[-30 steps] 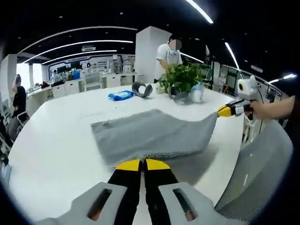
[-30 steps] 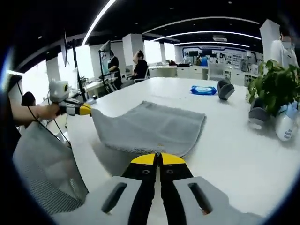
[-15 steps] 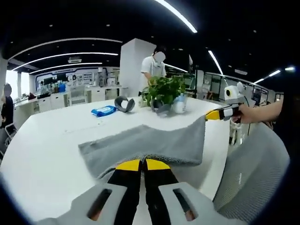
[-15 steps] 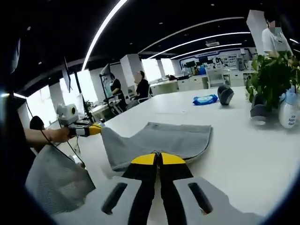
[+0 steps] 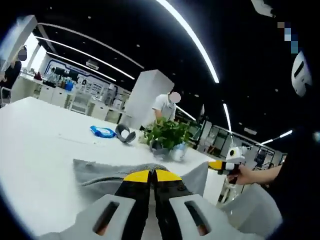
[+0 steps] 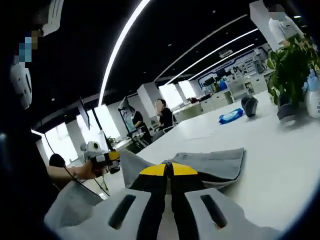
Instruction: Fold the towel on the table until its edges align and the towel forms a compact rectangular stack.
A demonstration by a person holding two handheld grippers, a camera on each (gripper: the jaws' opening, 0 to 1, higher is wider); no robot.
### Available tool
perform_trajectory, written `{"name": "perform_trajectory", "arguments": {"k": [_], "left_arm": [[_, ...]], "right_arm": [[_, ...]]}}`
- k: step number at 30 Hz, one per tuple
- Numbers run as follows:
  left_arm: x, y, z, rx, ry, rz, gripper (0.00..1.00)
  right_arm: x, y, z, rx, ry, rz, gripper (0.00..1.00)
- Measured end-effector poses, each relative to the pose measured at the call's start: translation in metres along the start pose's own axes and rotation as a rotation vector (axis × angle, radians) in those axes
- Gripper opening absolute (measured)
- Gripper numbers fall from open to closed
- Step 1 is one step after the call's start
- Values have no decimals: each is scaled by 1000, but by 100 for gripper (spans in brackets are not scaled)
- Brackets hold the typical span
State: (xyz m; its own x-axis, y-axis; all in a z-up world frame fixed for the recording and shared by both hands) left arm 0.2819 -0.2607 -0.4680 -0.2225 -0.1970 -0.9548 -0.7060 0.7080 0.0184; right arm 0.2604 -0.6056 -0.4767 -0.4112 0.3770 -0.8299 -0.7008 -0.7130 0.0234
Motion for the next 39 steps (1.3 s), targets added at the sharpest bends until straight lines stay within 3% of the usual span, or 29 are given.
{"name": "perform_trajectory", "arguments": {"k": [5, 8, 14, 18, 21, 25, 32, 33, 35, 39], "left_arm": [[-3, 0, -2, 9, 31, -14, 2], [-7, 2, -3, 17, 45, -40, 2], [-21, 7, -7, 46, 81, -137, 2], [-25, 14, 0, 11, 81, -162, 2], [-18, 15, 10, -66, 81, -127, 2], [-9, 14, 14, -104, 64, -66, 2], [-8, 9, 21, -158, 82, -52, 2], [-6, 9, 25, -193, 65, -3, 2], [-8, 3, 27, -207, 76, 22, 2], [-11, -4, 37, -216, 5, 100, 2]], "right_arm": [[-2, 5, -1, -17, -49, -43, 0], [-10, 8, 4, -68, -71, -109, 0], [-12, 16, 5, -50, -93, -143, 0], [-18, 21, 3, -46, -108, -180, 0], [-17, 19, -5, -12, -107, -155, 0], [-17, 12, -11, 20, -113, -135, 0], [-26, -6, -23, 51, -93, -106, 0], [-26, -9, -25, 60, -82, -89, 0], [-25, -16, -30, 90, -45, -39, 0], [-31, -30, -39, 104, -38, -24, 0]]}}
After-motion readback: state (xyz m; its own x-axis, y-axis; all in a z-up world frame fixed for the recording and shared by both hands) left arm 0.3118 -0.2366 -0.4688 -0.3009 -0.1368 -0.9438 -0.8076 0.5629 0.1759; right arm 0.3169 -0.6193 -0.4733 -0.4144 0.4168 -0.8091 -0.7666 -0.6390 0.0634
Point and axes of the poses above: the point that each gripper's makers call its tool centre point, and the gripper's own axes: y roughly backward along the fingers, z roughly to its left, x roughly out of its underside, the point moved 6 cm from there along y, roughly backward along the fingers, and after that the axes turned 6 degrees about -y, right-handed, at the moved point
